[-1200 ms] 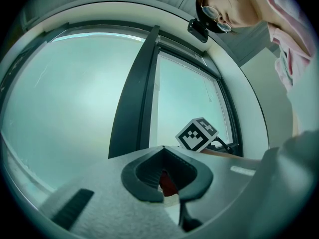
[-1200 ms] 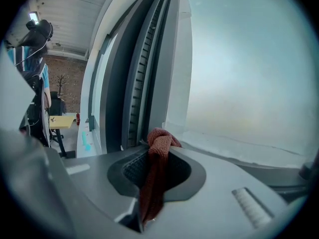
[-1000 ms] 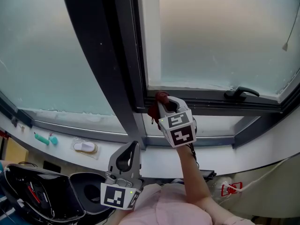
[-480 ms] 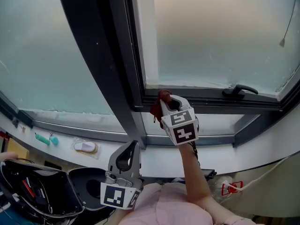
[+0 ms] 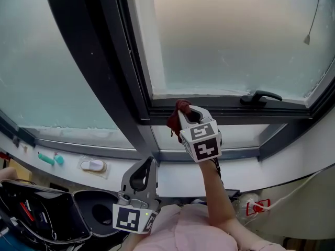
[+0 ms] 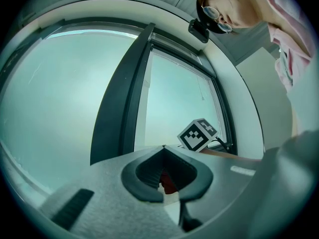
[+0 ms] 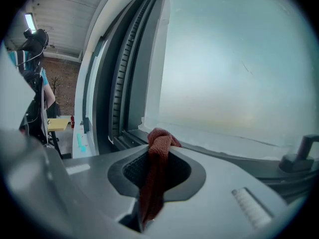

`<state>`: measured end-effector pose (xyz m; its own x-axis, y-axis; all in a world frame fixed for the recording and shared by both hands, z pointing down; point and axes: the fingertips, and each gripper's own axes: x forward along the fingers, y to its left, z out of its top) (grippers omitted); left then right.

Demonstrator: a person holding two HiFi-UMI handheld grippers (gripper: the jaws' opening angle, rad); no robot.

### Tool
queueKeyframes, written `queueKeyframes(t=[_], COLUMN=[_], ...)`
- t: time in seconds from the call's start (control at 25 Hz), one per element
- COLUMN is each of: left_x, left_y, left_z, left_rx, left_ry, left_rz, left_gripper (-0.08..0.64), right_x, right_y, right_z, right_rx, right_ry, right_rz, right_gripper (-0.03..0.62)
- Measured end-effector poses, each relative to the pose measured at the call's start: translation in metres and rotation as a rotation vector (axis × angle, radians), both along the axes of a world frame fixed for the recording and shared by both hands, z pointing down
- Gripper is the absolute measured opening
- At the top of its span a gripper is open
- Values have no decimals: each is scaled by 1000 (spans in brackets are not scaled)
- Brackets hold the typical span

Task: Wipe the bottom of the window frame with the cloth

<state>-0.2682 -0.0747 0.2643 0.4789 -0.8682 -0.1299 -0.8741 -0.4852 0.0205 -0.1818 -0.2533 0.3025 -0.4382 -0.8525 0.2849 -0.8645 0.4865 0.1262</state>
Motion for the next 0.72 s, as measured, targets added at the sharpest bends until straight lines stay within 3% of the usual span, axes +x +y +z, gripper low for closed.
queueKeyframes(t=[0.72], left_x=[63], left_y=[1], left_z=[4], left_rx=[-34], left_ry=[9], left_rz=[-19], left_gripper=[0], right_x=[53], right_y=[6], right_z=[-2], right_rx=[-9], right_ry=[-32], right_rz=[-41], right_gripper=[55])
